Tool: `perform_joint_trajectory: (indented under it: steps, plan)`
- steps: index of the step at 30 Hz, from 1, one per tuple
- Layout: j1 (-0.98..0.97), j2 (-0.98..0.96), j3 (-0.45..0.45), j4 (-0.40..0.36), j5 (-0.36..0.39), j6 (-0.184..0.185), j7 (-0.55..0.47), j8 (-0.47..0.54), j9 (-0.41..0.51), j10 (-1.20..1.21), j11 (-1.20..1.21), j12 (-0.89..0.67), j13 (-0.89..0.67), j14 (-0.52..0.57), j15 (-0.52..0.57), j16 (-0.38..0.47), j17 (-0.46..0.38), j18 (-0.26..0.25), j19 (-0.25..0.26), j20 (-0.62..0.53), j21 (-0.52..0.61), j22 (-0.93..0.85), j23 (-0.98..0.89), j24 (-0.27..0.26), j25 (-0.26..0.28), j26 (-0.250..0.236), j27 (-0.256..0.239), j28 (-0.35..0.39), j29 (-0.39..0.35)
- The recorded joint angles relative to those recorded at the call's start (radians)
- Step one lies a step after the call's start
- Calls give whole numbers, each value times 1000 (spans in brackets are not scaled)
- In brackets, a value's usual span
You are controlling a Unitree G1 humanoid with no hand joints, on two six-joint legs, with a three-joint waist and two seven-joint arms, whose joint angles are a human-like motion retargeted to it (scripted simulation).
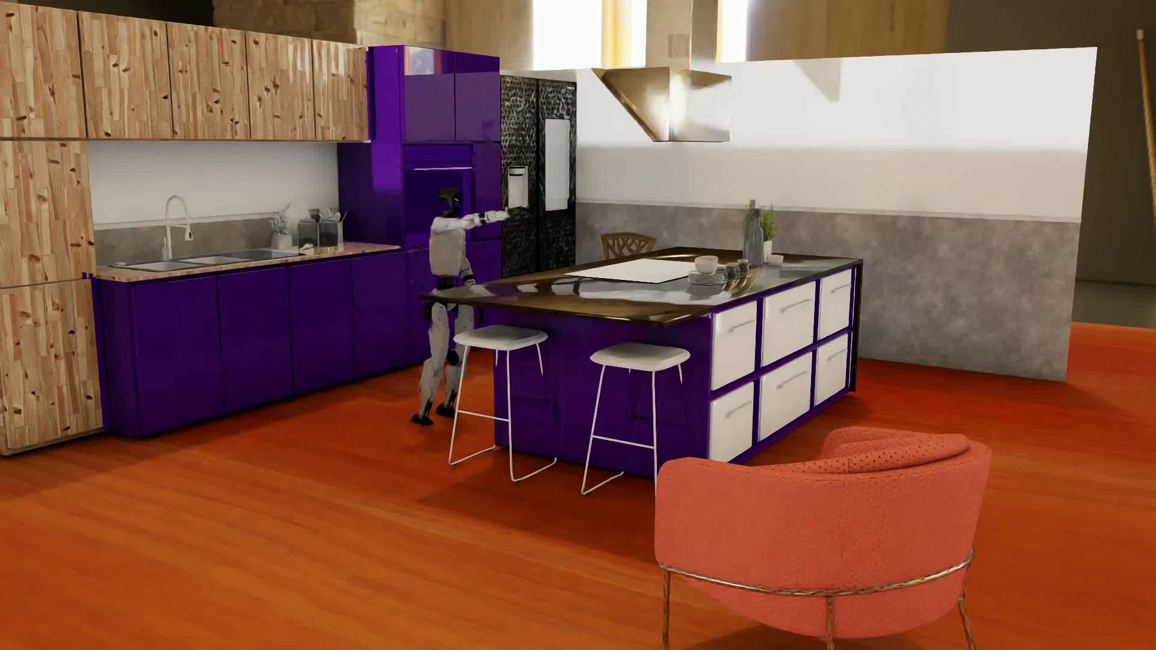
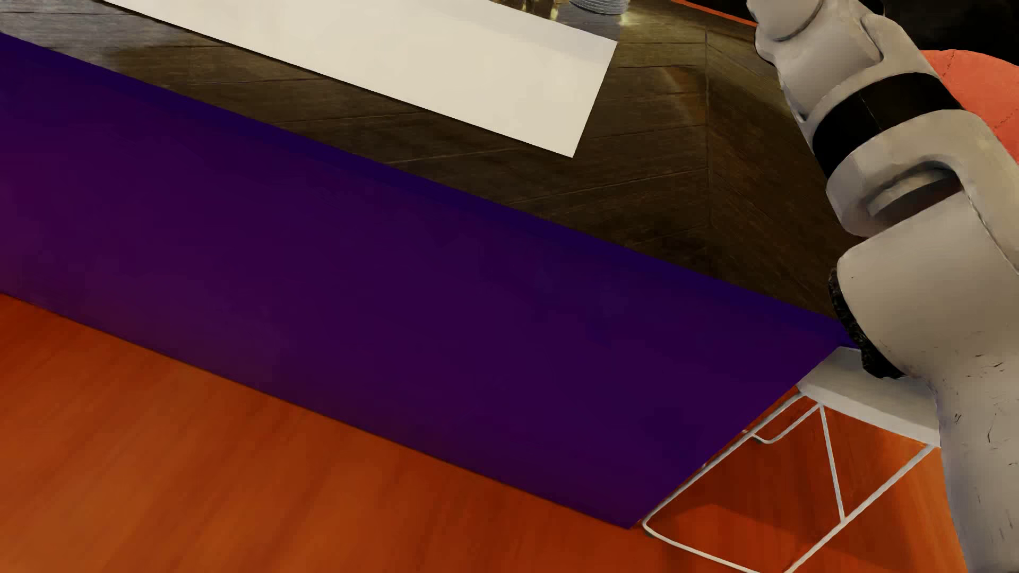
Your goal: Stay put
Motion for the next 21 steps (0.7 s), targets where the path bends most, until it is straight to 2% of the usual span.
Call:
perform_joint_trajectory:
  steps: [12, 13, 14, 16, 19, 20, 21]
  plan:
    - [-4, -12, -2, 0, 0, 13, 0, 0, 4, -11, 4, -7, -5, 19, 6, 11, 6, 0, 0, -14, -12, 4, -3, 0, 0, 0, 0, 0, 0]
    - [-5, -12, -3, 0, 0, 14, 0, 0, 4, -10, 5, -9, -2, 17, 8, 10, 6, 0, 0, -14, -38, 5, -14, 0, 0, 0, 0, 0, 0]
    - [-7, -14, -7, -1, 0, 19, 0, 0, 3, -7, 5, -8, 27, 12, 12, 5, 4, 0, 0, -7, -131, 4, -68, 0, 0, 0, 0, 0, 0]
    - [-13, -21, -42, 2, 4, 44, 0, 0, -13, 0, 5, 20, 171, -9, 32, -19, 24, 0, 0, 25, -337, -7, -316, 0, 0, 0, 0, 0, 0]
    - [-16, -45, -118, 6, 19, 126, 0, 0, -37, 8, -13, 80, 508, -39, 129, -92, 141, 0, 0, 68, -494, -23, -761, 0, 0, 0, 0, 0, 0]
    - [-15, -50, -142, 7, 20, 155, 0, 0, -42, 14, 184, 100, 652, -51, -1, -118, 185, 0, 0, 77, -503, -26, -889, 0, 0, 0, 0, 0, 0]
    - [-14, -52, -163, 10, 23, 177, 0, 0, -46, 20, 190, 116, 799, -60, -54, -136, 219, 0, 0, 83, -483, -29, -981, 0, 0, 0, 0, 0, 0]
